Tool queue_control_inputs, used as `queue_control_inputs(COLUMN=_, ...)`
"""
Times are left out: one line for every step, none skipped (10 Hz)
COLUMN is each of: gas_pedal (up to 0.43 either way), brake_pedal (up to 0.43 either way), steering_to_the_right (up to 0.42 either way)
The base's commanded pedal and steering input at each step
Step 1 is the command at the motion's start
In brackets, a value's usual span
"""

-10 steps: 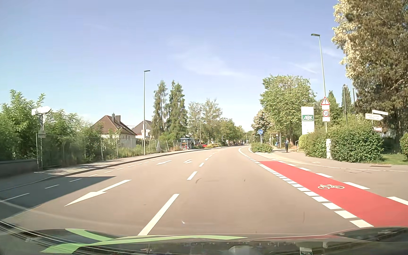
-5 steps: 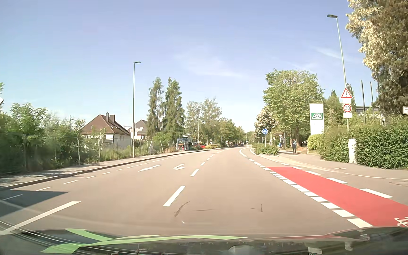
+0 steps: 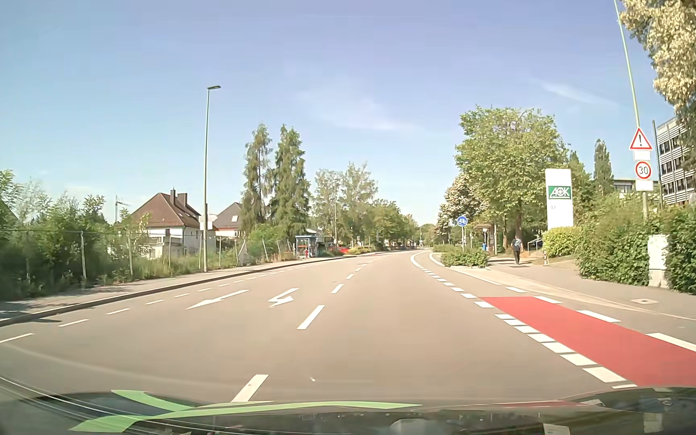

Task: Follow the waypoints while adhering to traffic rules and regulations

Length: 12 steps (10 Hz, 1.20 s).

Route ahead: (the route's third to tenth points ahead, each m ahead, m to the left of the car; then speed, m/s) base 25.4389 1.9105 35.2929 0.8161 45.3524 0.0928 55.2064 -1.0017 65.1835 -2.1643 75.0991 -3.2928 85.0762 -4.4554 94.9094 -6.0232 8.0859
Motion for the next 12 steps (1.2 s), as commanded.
queue_control_inputs(gas_pedal=0.0, brake_pedal=0.0, steering_to_the_right=0.0)
queue_control_inputs(gas_pedal=0.0, brake_pedal=0.0, steering_to_the_right=0.0)
queue_control_inputs(gas_pedal=0.0, brake_pedal=0.0, steering_to_the_right=0.0)
queue_control_inputs(gas_pedal=0.0, brake_pedal=0.0, steering_to_the_right=0.0)
queue_control_inputs(gas_pedal=0.0, brake_pedal=0.0, steering_to_the_right=0.0)
queue_control_inputs(gas_pedal=0.0, brake_pedal=0.0, steering_to_the_right=0.0)
queue_control_inputs(gas_pedal=0.0, brake_pedal=0.0, steering_to_the_right=0.0)
queue_control_inputs(gas_pedal=0.0, brake_pedal=0.0, steering_to_the_right=0.0)
queue_control_inputs(gas_pedal=0.0, brake_pedal=0.0, steering_to_the_right=0.0)
queue_control_inputs(gas_pedal=0.0, brake_pedal=0.0, steering_to_the_right=0.0)
queue_control_inputs(gas_pedal=0.0, brake_pedal=0.0, steering_to_the_right=0.0)
queue_control_inputs(gas_pedal=0.0, brake_pedal=0.0, steering_to_the_right=0.0)
